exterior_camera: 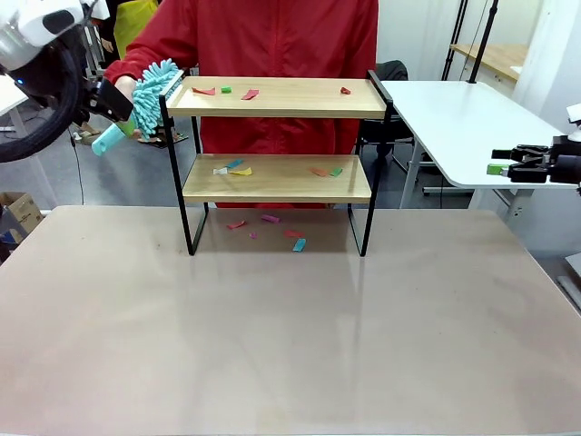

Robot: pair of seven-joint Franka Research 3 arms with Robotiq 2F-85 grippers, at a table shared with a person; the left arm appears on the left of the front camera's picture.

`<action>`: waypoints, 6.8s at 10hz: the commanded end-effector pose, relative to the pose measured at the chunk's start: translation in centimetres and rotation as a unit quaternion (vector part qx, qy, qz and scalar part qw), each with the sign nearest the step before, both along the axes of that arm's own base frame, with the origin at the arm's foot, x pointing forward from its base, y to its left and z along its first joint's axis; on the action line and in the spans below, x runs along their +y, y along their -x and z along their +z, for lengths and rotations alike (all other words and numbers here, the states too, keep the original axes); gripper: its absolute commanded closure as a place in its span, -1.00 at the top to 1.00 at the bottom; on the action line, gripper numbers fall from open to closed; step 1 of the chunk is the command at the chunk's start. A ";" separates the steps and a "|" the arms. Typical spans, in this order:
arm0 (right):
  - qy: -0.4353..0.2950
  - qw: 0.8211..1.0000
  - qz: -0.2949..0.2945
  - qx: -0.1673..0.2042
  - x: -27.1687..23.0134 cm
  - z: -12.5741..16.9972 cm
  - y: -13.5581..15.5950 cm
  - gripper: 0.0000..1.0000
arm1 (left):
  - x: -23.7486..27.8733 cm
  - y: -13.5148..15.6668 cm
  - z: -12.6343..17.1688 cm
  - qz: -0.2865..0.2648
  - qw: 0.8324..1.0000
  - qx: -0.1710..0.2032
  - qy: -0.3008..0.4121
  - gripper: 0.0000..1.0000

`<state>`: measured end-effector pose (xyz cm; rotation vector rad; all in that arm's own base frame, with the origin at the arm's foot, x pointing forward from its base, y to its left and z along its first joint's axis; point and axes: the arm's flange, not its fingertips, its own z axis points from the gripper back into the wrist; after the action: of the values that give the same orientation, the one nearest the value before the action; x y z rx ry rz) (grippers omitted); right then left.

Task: Clean the shelf.
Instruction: Pick up the Duster handed by the human, then clean the specific section of the Shelf indicated by the human with the Duster.

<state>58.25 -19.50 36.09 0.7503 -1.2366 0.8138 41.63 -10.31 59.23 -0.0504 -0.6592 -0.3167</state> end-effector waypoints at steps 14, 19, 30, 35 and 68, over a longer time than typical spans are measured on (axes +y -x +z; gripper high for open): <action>0.000 1.000 -0.007 0.007 0.3 0.9 0.0 1.00 | 1.1 -5.3 -2.8 0.050 0.998 0.026 -0.009 -0.92; 0.000 1.000 -0.007 0.007 0.3 0.9 0.0 1.00 | 1.1 -5.2 -2.8 0.079 0.996 0.031 -0.016 -1.00; 0.000 1.000 -0.007 0.007 0.3 0.9 0.0 1.00 | 1.4 -5.4 -3.2 0.066 0.997 0.030 -0.010 -1.00; 0.000 1.000 -0.007 0.007 0.3 0.9 0.0 1.00 | 6.1 -4.1 2.0 0.011 0.995 0.061 -0.083 -0.74; 0.000 1.000 -0.007 0.007 0.3 0.9 0.0 1.00 | 9.5 9.8 3.2 -0.535 0.721 0.273 -0.346 -0.74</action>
<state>58.25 -19.50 35.99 0.7487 -1.2376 0.8171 31.88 -0.92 62.53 0.1849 0.1992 -1.5997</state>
